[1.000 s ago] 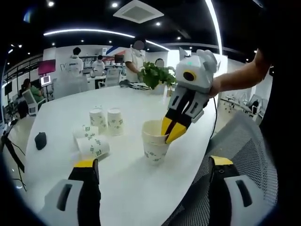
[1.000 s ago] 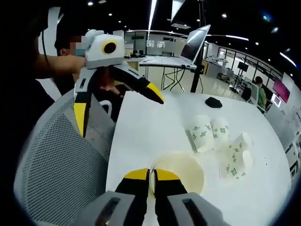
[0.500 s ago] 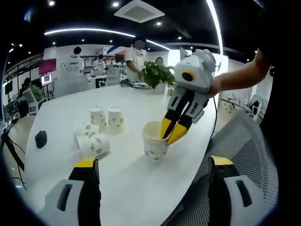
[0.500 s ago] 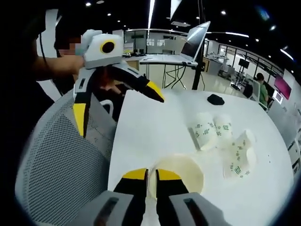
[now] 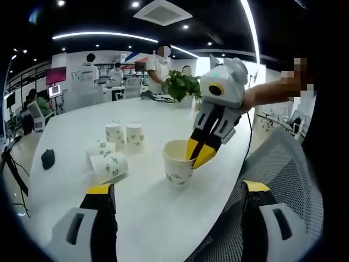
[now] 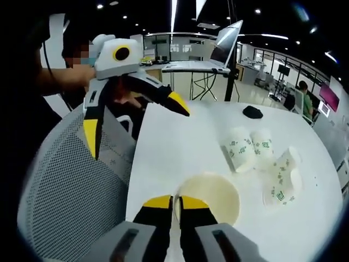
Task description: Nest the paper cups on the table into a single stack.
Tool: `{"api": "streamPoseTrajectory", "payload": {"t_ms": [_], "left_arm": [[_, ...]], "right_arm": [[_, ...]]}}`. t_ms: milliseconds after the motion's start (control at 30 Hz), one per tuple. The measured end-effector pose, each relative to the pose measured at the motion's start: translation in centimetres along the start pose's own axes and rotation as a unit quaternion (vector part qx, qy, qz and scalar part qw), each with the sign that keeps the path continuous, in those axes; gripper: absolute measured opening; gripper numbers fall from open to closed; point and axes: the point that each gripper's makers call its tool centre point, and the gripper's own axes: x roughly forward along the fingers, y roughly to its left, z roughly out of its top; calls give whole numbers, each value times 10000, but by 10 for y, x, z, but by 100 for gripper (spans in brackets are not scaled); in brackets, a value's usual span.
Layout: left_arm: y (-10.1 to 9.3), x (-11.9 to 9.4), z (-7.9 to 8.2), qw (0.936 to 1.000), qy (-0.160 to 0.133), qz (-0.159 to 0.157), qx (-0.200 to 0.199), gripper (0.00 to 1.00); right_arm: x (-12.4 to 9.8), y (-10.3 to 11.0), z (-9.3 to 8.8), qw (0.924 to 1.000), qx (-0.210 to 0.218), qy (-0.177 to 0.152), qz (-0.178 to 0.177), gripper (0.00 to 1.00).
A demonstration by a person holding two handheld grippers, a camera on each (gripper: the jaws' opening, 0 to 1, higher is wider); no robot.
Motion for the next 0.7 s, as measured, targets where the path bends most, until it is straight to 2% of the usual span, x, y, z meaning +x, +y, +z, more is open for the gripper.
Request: {"api": "streamPoseTrajectory", "payload": {"t_ms": [700], "left_arm": [[2, -1, -2, 10000, 4, 28, -7, 94]], "right_arm": [[4, 1, -3, 9999, -44, 111, -103, 2]]}}
